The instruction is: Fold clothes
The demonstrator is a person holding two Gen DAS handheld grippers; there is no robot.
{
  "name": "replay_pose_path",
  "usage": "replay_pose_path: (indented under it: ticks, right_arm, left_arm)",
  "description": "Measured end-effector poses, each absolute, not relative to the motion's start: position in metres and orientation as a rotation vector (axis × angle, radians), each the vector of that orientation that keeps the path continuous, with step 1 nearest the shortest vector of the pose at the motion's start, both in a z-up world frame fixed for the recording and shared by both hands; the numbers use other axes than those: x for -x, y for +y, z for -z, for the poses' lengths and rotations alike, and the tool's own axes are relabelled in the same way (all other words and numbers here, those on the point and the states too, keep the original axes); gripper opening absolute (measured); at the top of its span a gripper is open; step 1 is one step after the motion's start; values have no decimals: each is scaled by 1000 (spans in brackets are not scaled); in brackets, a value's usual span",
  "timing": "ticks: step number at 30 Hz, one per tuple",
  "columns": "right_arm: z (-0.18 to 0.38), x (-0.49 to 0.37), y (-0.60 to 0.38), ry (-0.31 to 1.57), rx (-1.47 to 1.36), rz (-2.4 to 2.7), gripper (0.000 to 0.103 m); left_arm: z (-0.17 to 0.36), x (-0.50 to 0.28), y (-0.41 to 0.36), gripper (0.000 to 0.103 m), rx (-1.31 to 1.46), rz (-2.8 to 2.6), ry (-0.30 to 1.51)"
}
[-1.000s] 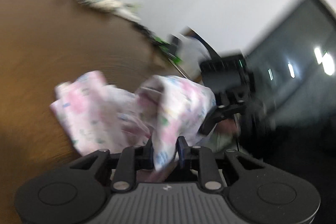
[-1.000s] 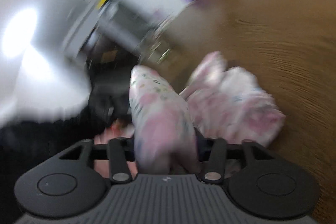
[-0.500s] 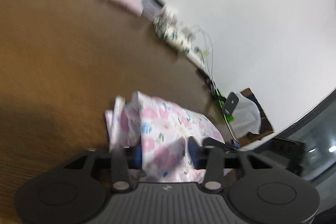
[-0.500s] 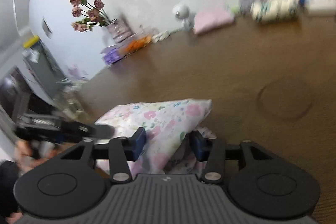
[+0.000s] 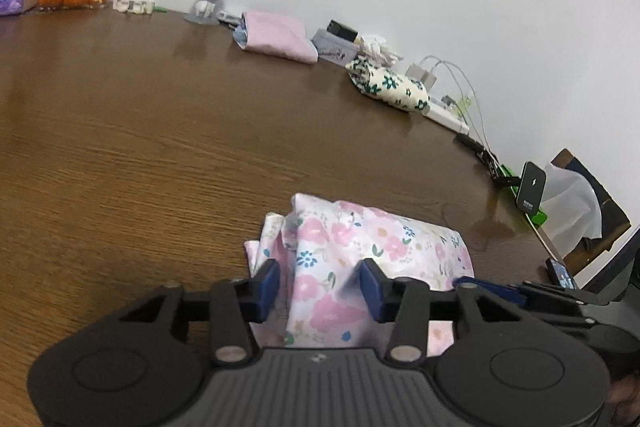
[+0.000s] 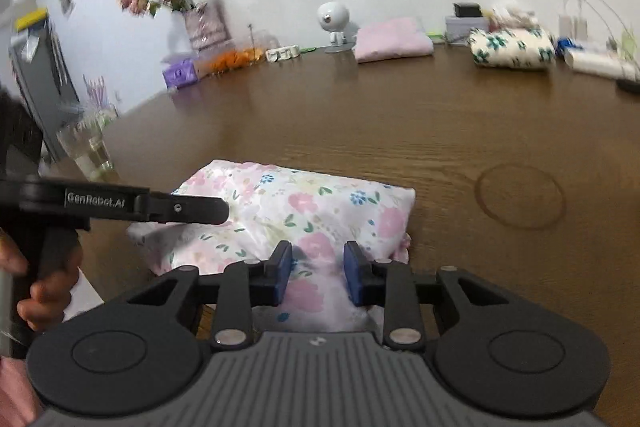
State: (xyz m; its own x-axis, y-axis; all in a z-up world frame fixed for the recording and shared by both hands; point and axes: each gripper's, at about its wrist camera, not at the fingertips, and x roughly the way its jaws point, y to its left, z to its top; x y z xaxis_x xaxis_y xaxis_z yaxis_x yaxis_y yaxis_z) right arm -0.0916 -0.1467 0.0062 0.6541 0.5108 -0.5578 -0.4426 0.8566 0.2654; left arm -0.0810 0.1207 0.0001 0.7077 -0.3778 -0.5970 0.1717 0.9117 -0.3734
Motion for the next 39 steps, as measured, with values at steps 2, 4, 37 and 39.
replay_pose_path:
  ticks: [2, 4, 37, 39]
  right_arm:
    - [-17, 99, -159, 647, -144, -530, 52]
    - [-28, 110, -173, 609, -159, -516, 78]
    - [-57, 49, -197, 652, -438, -690, 12]
    - [-71, 38, -198, 627, -419, -692, 12]
  left_arm:
    - [-6, 89, 124, 65, 289, 292, 714]
    - [-9, 97, 126, 76, 293, 293, 709]
    - [-52, 67, 91, 15, 417, 492, 535]
    - [-64, 53, 90, 15, 408, 503, 508]
